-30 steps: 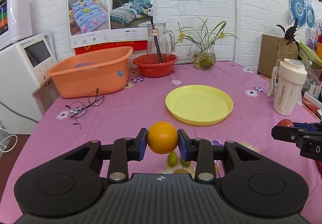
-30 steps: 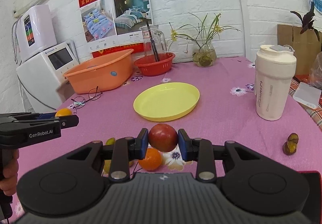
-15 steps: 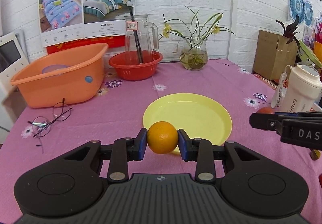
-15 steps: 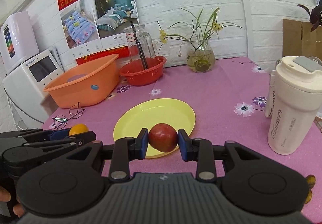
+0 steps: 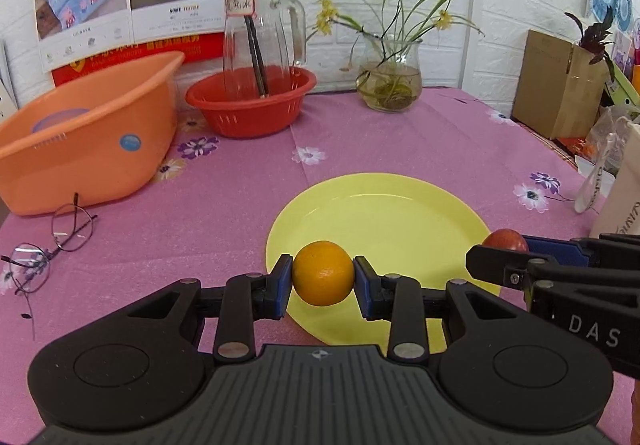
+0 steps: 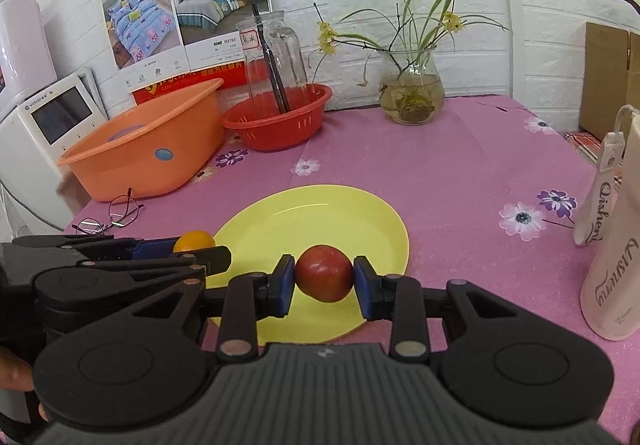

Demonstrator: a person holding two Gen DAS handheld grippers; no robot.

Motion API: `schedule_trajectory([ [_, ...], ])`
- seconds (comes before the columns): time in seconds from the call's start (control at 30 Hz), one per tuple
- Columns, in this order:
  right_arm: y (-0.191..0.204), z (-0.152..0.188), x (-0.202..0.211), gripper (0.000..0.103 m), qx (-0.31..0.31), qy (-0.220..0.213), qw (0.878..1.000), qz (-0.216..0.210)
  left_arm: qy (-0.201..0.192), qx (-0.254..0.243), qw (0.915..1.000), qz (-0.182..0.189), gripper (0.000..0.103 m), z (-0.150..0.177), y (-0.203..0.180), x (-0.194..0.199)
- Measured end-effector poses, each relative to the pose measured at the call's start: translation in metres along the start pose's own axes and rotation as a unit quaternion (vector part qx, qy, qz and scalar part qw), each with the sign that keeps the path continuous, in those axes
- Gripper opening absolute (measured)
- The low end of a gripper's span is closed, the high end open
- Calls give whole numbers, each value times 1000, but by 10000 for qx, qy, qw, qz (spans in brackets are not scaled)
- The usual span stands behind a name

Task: Organize fruits
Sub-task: 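Carry the orange with left tool while right tool carries apple to yellow plate, then open left tool to drop the orange while right tool releases the apple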

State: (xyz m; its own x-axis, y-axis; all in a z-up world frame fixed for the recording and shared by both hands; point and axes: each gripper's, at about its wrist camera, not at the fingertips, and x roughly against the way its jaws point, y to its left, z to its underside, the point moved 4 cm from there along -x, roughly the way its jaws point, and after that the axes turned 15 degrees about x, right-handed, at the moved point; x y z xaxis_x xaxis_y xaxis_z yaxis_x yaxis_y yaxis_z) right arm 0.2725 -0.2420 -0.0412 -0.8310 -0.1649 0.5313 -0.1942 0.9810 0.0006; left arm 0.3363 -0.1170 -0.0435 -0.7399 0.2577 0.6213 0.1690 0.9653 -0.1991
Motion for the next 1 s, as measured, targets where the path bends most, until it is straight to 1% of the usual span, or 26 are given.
schedule_trajectory([
  [0.27,-5,7,-21,71,-124,215,9997,13,129,-25,9999,54,30,2,-2,-16],
  [0.5,-5,13,-34,71,-110,323,9994,35,230,-3,9997,-27,30,6,2,-28],
  [0.7,-4,13,-37,71,-76,297,9995,70,266,17,9996,-34,30,8,2,-31],
  [0.83,-4,13,-38,71,-41,279,9995,130,235,36,9997,-105,31,10,2,-31],
  [0.9,-4,13,-36,71,-38,280,9996,60,161,11,9998,-112,34,10,2,-26],
  [0.97,-6,12,-31,72,-73,205,9997,98,34,-12,9999,-130,38,9,2,-20],
  [1.0,-7,10,-28,72,-84,161,9998,121,-26,-1,9999,-124,46,8,2,-17],
])
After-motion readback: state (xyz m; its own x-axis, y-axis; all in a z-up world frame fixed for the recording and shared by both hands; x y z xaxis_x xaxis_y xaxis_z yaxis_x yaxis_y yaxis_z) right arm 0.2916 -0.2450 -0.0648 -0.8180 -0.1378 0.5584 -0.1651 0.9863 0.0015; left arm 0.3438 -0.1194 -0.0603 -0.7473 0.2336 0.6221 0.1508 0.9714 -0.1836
